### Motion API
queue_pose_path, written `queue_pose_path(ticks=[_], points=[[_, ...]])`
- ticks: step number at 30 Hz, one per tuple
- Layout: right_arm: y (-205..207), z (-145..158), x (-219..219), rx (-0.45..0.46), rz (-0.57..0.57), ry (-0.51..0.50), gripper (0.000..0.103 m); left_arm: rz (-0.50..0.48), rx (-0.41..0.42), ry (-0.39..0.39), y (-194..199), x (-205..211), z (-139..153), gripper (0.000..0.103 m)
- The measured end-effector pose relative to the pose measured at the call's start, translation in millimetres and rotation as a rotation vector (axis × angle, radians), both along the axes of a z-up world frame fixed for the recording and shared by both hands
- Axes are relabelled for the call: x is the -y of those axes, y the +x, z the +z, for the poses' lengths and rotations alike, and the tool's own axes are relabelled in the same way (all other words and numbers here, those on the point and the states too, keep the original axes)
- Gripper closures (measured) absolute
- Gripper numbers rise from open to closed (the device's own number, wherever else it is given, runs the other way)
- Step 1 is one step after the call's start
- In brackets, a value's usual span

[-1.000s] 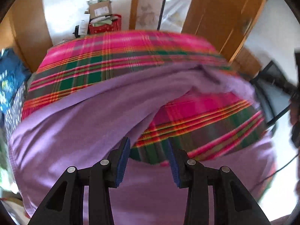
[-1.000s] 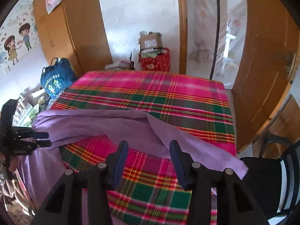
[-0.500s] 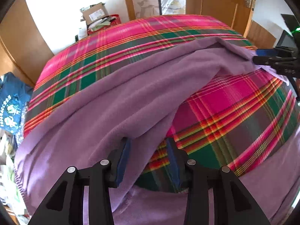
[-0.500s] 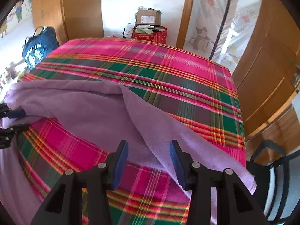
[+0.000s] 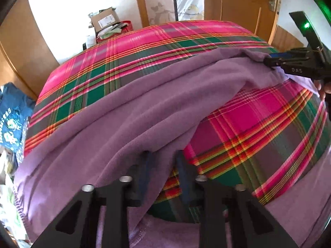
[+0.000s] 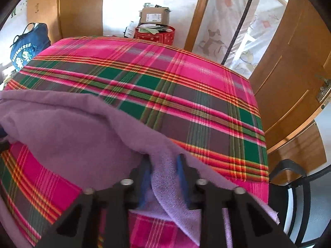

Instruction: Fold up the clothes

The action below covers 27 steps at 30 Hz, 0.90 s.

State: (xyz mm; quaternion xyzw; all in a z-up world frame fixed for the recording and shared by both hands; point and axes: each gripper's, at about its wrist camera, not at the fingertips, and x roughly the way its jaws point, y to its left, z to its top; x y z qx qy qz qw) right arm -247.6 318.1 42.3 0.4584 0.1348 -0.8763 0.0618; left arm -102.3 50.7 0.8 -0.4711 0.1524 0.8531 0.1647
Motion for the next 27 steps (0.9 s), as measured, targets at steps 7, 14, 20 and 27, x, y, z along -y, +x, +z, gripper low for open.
queue_pose_path(ticks=[7,14,20,27], points=[[-17.5,11.8,-4.4,-0.058,-0.022,0.016,0.093,0.004,0.023,0.044,-3.6,5.1,1.3,0.097],[-45.4,18.1,5.4,-0.092,-0.013,0.068,0.094,0.011,0.054,0.118,0.7,10.6,7.9,0.097],[-69.7,8.7,11.9,-0.072,-0.019,0.073,0.093,-0.006,0.062,0.141,8.7,12.2,12.6,0.097],[-92.6,-0.7,14.2,-0.044,-0.027,0.050,0.093,-0.032,0.093,0.229,18.0,21.7,17.8,0.097]])
